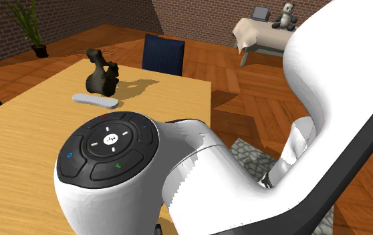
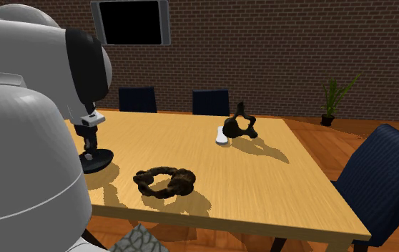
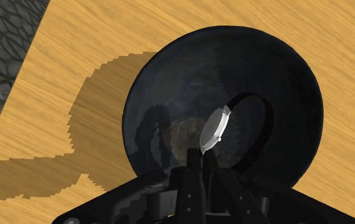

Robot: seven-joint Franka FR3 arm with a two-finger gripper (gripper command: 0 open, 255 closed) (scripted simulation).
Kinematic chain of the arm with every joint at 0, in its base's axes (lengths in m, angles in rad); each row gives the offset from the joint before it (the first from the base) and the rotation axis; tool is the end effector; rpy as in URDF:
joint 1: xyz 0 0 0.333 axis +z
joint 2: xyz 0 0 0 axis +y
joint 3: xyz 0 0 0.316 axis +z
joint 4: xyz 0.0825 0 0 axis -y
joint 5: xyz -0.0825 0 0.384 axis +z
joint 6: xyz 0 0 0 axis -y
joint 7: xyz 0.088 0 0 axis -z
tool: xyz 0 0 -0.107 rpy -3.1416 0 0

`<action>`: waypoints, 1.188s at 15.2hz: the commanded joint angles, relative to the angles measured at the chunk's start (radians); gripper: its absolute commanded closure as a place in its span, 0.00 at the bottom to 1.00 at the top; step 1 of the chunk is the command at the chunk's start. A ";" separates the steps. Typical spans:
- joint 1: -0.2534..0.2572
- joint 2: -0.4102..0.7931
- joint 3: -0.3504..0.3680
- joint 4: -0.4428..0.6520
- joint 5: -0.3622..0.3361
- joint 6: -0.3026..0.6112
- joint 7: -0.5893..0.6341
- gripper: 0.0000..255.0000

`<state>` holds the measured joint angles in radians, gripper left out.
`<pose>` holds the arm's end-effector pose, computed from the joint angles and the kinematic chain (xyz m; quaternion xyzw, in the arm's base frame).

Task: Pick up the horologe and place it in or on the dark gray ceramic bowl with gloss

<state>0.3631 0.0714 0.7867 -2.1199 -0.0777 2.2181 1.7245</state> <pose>0.2325 0.5039 0.3931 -0.9645 0.2627 -0.0095 0.0233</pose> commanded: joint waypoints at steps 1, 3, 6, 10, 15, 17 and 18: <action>0.000 0.000 0.000 0.000 0.000 0.000 0.000 1.00; 0.000 0.000 0.000 0.000 0.000 0.000 0.000 0.00; 0.000 0.000 0.000 0.000 0.000 0.000 0.000 0.00; -0.011 -0.065 0.002 0.049 0.059 -0.093 -0.042 0.00; -0.011 -0.080 0.000 0.064 0.072 -0.118 -0.051 0.00; -0.011 -0.080 0.000 0.064 0.072 -0.118 -0.051 0.00; -0.011 -0.080 0.000 0.064 0.072 -0.118 -0.051 0.00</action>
<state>0.3518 -0.0082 0.7870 -2.0564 -0.0061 2.0999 1.6738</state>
